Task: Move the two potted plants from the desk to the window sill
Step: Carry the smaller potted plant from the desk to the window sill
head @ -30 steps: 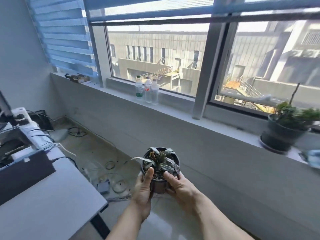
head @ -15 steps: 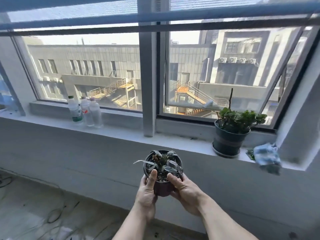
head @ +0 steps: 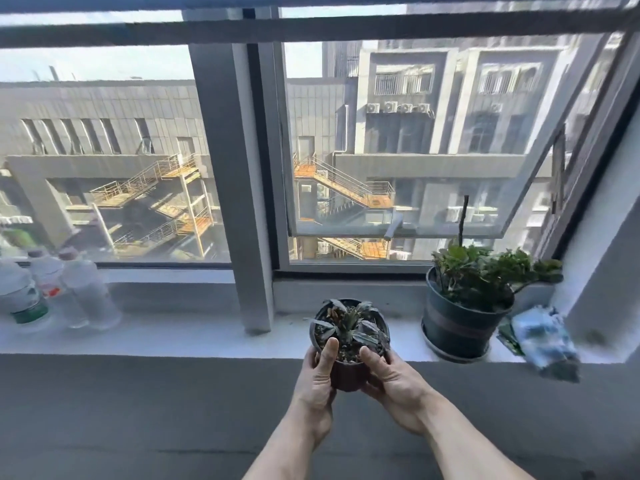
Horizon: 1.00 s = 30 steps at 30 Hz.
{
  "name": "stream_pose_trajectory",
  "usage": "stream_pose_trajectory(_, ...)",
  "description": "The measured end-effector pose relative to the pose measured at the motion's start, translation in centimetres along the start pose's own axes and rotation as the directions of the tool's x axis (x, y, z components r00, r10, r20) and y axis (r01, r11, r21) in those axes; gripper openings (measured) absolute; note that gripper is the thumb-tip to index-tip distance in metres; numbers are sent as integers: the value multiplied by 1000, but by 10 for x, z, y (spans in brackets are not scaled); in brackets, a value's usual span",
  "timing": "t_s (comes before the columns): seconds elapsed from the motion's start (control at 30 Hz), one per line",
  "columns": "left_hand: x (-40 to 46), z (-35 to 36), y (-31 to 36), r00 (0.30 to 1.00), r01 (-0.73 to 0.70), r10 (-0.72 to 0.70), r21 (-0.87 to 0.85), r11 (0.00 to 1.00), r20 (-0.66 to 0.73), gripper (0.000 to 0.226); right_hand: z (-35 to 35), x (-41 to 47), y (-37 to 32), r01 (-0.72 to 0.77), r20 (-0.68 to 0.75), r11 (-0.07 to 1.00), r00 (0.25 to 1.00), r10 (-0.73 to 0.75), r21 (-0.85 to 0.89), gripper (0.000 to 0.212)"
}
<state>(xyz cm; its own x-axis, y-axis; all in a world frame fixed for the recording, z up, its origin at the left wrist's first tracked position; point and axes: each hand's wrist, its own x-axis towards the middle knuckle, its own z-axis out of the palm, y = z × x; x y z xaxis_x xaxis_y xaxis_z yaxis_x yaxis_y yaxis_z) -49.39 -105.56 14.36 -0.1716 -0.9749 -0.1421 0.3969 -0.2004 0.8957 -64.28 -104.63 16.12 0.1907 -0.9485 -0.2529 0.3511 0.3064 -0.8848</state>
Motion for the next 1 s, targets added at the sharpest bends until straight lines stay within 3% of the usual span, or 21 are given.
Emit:
stream_pose_trajectory(0.3,88,-9,0,999,52,-52,79,996,-5,100,-12,73,-14,5,-111,1000,994,-7,-11,64)
stream_pose_trajectory(0.8,132,-17,-13,990,118,-117,20,993,-73,93,-20,112,-11,-18,-174,999,984,24,37,42)
stream_pose_trajectory(0.93,135,-16,-17,991,111,-114,-39,993,-67,74,-22,116,-10,-36,-190,998,981,45,49,57)
stream_pose_trajectory(1.0,136,-15,-18,988,134,-136,-32,991,-68,86,-21,115,-10,-46,-191,998,980,52,39,60)
